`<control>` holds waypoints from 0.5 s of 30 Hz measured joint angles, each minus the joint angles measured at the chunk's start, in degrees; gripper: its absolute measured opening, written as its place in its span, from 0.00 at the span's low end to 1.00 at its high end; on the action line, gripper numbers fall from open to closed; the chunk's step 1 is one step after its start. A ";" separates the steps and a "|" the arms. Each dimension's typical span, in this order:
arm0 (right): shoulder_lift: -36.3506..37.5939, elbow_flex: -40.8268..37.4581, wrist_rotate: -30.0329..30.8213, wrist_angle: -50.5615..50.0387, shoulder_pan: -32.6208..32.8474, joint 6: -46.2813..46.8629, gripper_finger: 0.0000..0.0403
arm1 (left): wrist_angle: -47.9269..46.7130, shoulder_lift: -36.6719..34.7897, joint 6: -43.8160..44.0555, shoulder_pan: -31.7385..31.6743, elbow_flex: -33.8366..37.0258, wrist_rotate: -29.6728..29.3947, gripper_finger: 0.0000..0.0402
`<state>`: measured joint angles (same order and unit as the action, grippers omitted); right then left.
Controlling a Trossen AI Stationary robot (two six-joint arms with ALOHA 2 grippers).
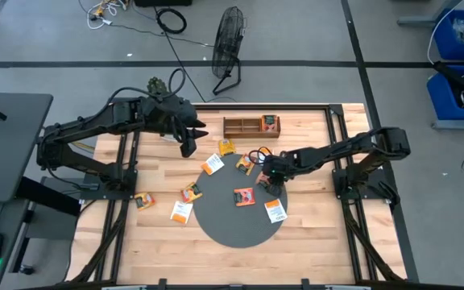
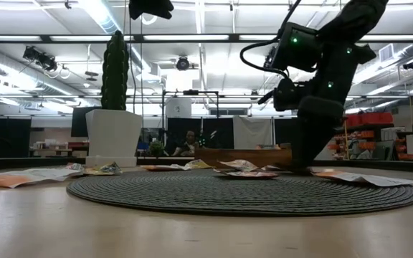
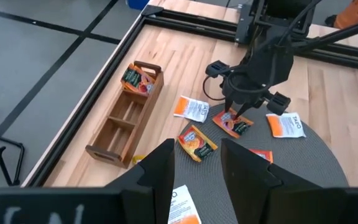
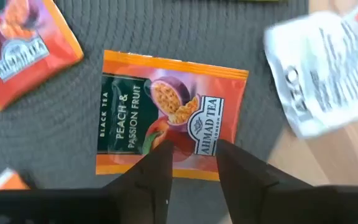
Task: Pick & Place Tea
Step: Put the yellow tea bag into the right section of the wooden organizer
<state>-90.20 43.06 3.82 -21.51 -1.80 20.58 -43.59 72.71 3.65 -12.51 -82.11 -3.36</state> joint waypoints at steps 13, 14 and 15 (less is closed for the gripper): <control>-1.44 -1.99 -1.29 3.21 0.04 -2.59 0.02 | 0.04 0.00 0.21 0.00 0.00 0.00 0.34; -1.44 -2.01 -1.25 3.22 0.05 -2.67 0.02 | 0.04 0.00 0.21 0.00 0.00 0.00 0.34; -1.44 -2.01 -1.21 3.22 0.07 -2.69 0.02 | 0.06 0.00 0.21 0.00 0.00 0.00 0.34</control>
<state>-91.64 41.06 2.61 -18.28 -1.74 17.89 -43.53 72.71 3.86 -12.51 -82.11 -3.36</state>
